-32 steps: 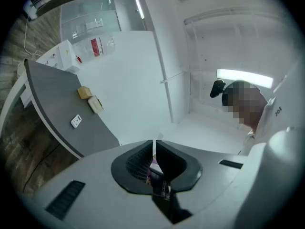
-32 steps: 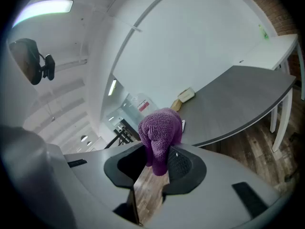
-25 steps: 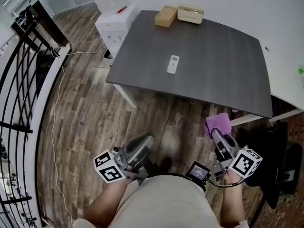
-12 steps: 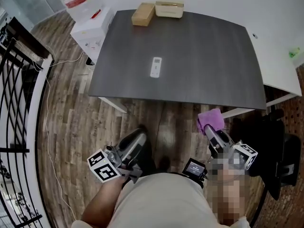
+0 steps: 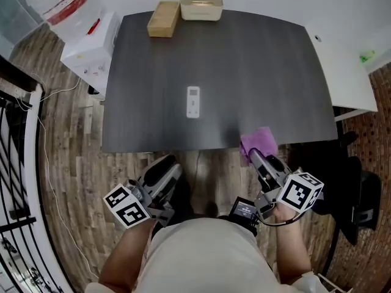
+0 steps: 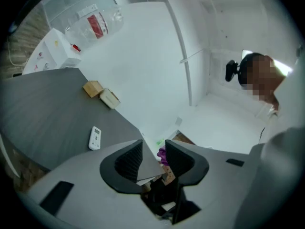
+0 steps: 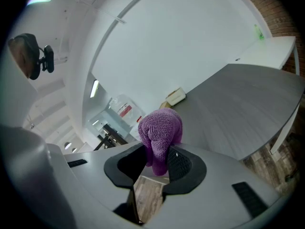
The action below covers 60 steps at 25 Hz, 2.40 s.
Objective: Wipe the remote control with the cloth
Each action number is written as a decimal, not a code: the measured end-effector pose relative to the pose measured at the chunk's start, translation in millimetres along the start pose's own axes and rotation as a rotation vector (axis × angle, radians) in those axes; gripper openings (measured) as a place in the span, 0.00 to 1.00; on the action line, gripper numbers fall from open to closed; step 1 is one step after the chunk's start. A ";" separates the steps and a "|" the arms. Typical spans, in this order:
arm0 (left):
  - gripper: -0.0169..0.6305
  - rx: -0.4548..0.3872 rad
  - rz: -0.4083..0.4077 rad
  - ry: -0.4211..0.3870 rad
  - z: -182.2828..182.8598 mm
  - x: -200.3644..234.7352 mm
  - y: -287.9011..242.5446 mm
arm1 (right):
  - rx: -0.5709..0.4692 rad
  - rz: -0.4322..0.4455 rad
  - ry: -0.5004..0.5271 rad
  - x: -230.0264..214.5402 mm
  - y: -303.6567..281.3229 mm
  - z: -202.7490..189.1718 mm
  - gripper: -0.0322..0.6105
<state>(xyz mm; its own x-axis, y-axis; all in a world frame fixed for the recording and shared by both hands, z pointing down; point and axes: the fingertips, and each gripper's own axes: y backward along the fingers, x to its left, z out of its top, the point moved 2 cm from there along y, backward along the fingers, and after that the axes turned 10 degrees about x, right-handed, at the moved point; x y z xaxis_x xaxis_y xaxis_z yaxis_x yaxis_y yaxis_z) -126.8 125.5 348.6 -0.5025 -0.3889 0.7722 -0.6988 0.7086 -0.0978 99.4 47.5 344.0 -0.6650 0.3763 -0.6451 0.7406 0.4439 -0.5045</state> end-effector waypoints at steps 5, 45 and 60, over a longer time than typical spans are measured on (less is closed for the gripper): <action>0.33 0.205 0.154 -0.083 3.1 65.4 -21.2 | -0.001 -0.046 -0.007 11.1 -35.0 17.1 0.22; 0.47 0.774 0.407 -0.769 -72.7 206.1 -186.0 | 0.398 -0.057 0.284 -52.2 -110.5 40.0 0.22; 0.46 0.933 0.064 -0.996 -106.7 179.1 -167.2 | 1.024 0.265 0.304 -40.6 -220.0 -74.8 0.22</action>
<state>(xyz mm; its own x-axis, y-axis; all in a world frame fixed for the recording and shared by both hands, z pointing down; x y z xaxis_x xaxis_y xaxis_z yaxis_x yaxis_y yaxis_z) -45.6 0.2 570.3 -0.4200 -0.9074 0.0144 -0.5422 0.2382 -0.8058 -43.8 -4.6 524.1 -0.3653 0.6069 -0.7058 0.4989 -0.5125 -0.6989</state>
